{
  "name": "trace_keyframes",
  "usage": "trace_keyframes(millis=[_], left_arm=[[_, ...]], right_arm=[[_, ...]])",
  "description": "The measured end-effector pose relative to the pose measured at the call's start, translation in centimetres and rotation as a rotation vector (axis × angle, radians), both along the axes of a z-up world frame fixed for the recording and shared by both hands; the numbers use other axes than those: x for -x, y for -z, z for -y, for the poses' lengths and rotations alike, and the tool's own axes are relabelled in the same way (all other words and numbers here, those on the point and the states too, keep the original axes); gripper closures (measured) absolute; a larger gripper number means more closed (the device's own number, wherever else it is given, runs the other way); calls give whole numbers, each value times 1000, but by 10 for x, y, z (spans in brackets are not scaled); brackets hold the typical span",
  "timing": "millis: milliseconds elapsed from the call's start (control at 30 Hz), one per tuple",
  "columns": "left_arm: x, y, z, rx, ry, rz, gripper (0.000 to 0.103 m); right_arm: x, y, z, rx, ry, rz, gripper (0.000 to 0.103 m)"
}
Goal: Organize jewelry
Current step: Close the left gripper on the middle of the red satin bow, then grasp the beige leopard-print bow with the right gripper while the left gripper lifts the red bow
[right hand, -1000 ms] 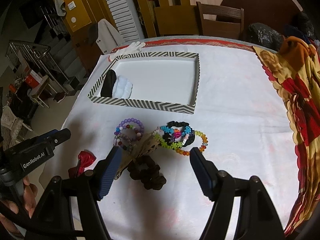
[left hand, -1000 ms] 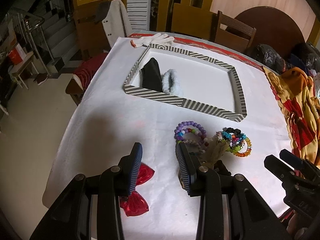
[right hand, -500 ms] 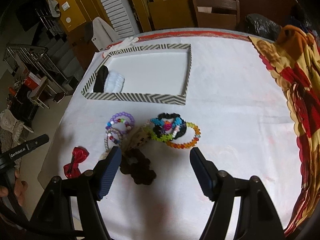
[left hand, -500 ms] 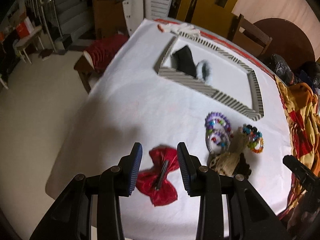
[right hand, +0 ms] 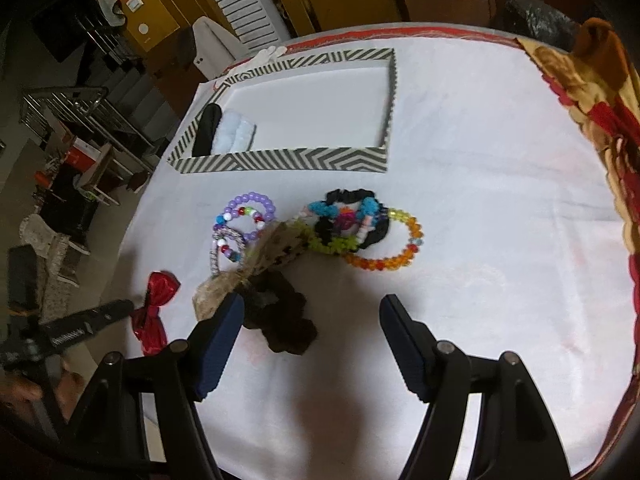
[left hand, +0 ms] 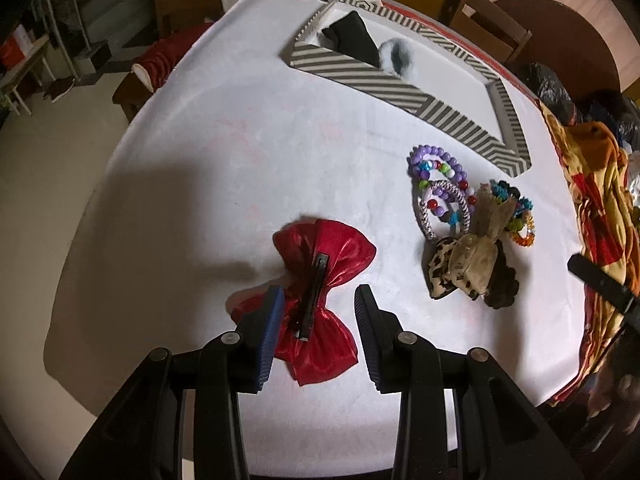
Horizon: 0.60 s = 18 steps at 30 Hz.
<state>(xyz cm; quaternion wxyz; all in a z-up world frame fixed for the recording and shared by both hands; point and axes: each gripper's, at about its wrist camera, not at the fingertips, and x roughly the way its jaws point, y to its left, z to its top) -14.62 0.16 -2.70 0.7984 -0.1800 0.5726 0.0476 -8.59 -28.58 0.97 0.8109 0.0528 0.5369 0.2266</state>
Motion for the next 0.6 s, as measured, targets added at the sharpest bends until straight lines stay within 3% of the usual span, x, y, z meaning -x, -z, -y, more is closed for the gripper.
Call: trace_keyframes(millis=[233, 433, 600], left_arm=[[-7, 14, 2, -39, 27, -10, 72], [-12, 25, 4, -100, 53, -57, 72], [-14, 28, 1, -80, 58, -47, 72]], right_arm=[[-16, 11, -30, -50, -40, -51, 29], [-30, 36, -69, -19, -83, -101, 29], [-42, 55, -87, -21, -97, -157, 33]])
